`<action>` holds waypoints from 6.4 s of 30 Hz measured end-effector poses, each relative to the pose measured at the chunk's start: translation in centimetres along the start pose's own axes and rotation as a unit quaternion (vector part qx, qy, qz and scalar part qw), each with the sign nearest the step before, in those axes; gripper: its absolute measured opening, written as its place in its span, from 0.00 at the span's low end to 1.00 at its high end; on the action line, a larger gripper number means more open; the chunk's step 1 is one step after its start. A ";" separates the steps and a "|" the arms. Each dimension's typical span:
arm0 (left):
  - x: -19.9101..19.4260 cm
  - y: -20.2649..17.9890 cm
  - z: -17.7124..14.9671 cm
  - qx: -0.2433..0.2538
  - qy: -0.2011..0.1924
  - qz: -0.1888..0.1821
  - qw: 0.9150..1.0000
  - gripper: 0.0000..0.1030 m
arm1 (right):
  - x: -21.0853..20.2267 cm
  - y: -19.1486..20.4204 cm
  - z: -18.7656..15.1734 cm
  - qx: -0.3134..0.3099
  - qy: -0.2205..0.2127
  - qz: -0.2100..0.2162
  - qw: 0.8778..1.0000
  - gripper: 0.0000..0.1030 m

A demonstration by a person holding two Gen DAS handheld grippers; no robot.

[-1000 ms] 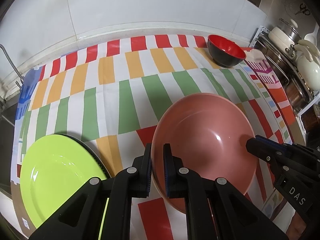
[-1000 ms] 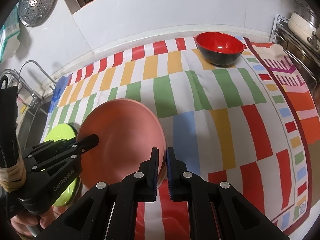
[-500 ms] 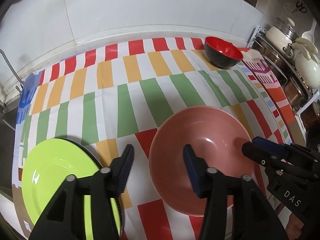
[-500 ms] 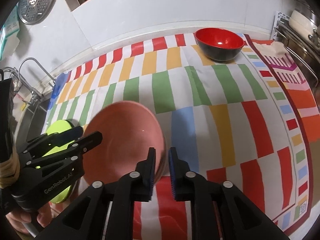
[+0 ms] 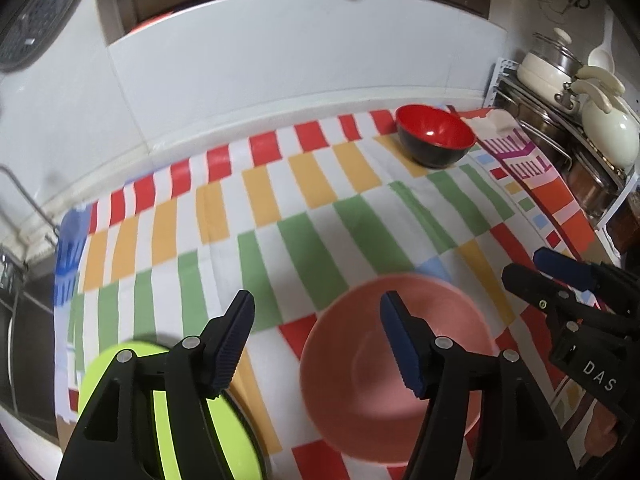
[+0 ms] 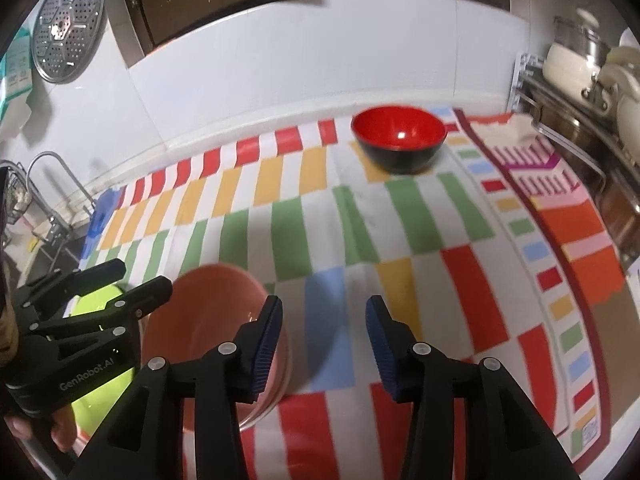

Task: Organize plates and bowls
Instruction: 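Move the left tool to the red-and-black bowl, then grasp the red-and-black bowl's rim with the left tool and lift, then carry the red-and-black bowl with the left tool onto the pink bowl, then open the left tool to set the red-and-black bowl down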

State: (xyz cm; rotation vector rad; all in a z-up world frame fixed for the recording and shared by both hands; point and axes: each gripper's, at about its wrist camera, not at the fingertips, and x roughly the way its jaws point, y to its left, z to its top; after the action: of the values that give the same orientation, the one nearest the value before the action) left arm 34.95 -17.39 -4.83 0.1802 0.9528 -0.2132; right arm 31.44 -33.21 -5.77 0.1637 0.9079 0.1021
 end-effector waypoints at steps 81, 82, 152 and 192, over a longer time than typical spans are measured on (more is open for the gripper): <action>19.9 -9.0 19.8 0.124 0.044 -0.127 0.983 0.13 | 13.0 -12.5 13.9 0.152 0.002 -0.046 0.987 0.14; 19.5 -8.8 19.7 0.123 0.043 -0.128 0.983 0.13 | 12.7 -12.3 13.9 0.151 0.001 -0.046 0.987 0.14; -1.7 -0.5 -2.2 -0.036 0.023 -0.047 0.998 0.14 | -1.1 3.6 -0.2 -0.010 0.054 0.050 0.997 0.14; -0.2 -1.0 -4.4 -0.022 0.061 -0.059 0.996 0.40 | 1.2 4.0 -2.6 -0.034 0.091 0.048 0.994 0.26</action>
State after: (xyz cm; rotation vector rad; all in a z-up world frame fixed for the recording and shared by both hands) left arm 31.13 -17.31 -7.22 0.0964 1.0899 -0.2930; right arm 30.06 -28.86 -7.57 0.1363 1.0771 0.2400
